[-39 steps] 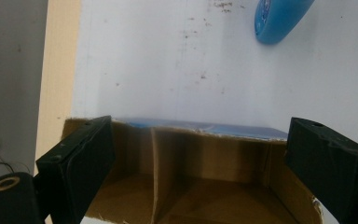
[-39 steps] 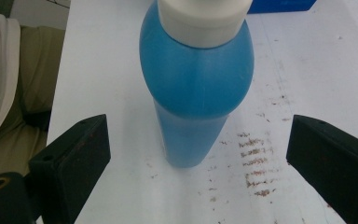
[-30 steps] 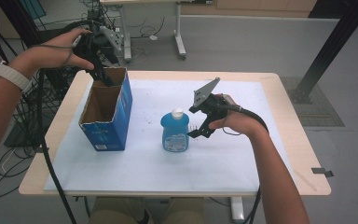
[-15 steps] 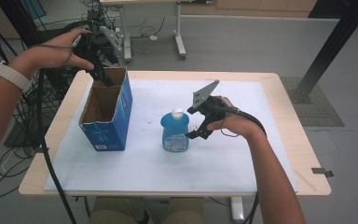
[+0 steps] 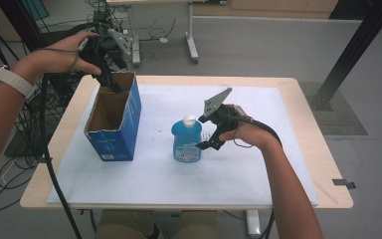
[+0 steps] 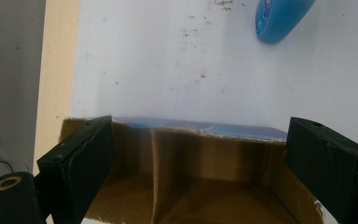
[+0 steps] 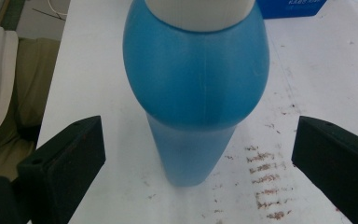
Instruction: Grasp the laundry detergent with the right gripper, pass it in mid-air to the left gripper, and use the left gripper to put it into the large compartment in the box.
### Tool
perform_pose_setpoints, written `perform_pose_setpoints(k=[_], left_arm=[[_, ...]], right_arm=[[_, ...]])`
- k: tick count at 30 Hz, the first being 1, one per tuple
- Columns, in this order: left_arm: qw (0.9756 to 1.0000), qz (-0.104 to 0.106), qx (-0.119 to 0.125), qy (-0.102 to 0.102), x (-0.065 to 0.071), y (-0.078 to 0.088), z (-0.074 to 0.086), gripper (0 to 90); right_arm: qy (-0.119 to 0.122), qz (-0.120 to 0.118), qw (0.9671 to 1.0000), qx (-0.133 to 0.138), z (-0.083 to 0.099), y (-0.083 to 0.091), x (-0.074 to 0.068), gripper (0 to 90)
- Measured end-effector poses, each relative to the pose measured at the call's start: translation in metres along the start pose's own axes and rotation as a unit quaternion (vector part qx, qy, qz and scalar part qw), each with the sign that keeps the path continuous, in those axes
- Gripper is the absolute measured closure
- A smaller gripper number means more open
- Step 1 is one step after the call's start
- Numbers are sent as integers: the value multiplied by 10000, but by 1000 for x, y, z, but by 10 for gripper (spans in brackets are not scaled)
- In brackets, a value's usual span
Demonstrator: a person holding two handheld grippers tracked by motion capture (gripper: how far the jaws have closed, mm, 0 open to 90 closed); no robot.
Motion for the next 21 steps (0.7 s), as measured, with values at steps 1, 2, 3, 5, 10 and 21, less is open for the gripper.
perform_pose_setpoints(k=[1, 2, 3, 5, 10, 21], left_arm=[[10000, 0, 0, 0, 0, 0, 0, 96], [10000, 2, -7, 1, 0, 0, 0, 96], [10000, 5, -11, 6, 0, -1, 0, 96], [10000, 5, -21, 3, 0, -1, 0, 96], [10000, 9, -22, 2, 0, -1, 0, 96], [10000, 6, -27, 7, 0, -2, 0, 97]], right_arm=[[0, 0, 10000, 0, 0, 0, 0, 25], [-9, 7, 10000, 15, 0, -1, 0, 24], [-10, 13, 10000, 16, 0, -1, 0, 24], [-1, 23, 10000, 14, 0, -2, 1, 24], [15, 3, 10000, 30, 1, -5, 0, 24], [4, 50, 9999, 91, 2, -8, 0, 25]])
Point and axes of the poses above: each handheld gripper's, and its own axes: y roughly backward along the jaws, z roughly out of its underside, x roughly to its right, the point moved 4 cm from there along -y, roughly forward along the jaws, and after that the axes turned 5 degrees about x, right-handed, at the moved point
